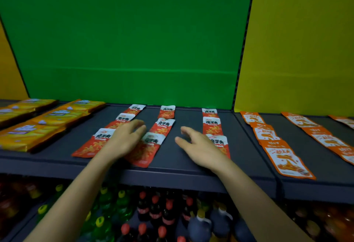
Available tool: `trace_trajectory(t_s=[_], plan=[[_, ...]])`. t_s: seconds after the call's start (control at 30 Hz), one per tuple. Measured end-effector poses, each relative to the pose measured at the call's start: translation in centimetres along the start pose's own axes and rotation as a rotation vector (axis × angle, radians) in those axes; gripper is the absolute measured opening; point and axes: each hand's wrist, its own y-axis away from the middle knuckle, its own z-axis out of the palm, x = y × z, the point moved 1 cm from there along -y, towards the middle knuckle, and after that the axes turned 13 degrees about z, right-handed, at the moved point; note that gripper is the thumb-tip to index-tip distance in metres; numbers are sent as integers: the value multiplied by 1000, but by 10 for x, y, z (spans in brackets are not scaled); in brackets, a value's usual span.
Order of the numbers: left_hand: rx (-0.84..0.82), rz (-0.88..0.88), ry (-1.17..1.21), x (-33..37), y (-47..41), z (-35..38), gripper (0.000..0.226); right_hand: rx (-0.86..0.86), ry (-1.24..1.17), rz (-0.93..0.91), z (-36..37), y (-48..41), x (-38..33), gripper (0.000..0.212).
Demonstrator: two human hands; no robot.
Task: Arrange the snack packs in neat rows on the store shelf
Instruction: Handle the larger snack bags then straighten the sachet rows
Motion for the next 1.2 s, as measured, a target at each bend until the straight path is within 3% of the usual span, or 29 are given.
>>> trace_trajectory(t_s=[0.1,0.27,0.4,0.5,0.73,1.2], plan=[[-84,-21,57,-17,1,6,42,-63,62,81,23,-15,-12,62],[-223,67,14,-27,-8,11,49,65,116,132,46,-32,-27,47],[-320,115,43,-36,-17,9,51,77,216,141,49,-29,-28,57],[-361,153,7,-39,-19,11,52,67,250,145,49,-26,-30,53],[-375,223,-150,-38,-18,21,49,41,360,126,51,-31,-31,57],[-287,154,-171,-36,-19,34,47,31,307,101,46,-36,-24,55]])
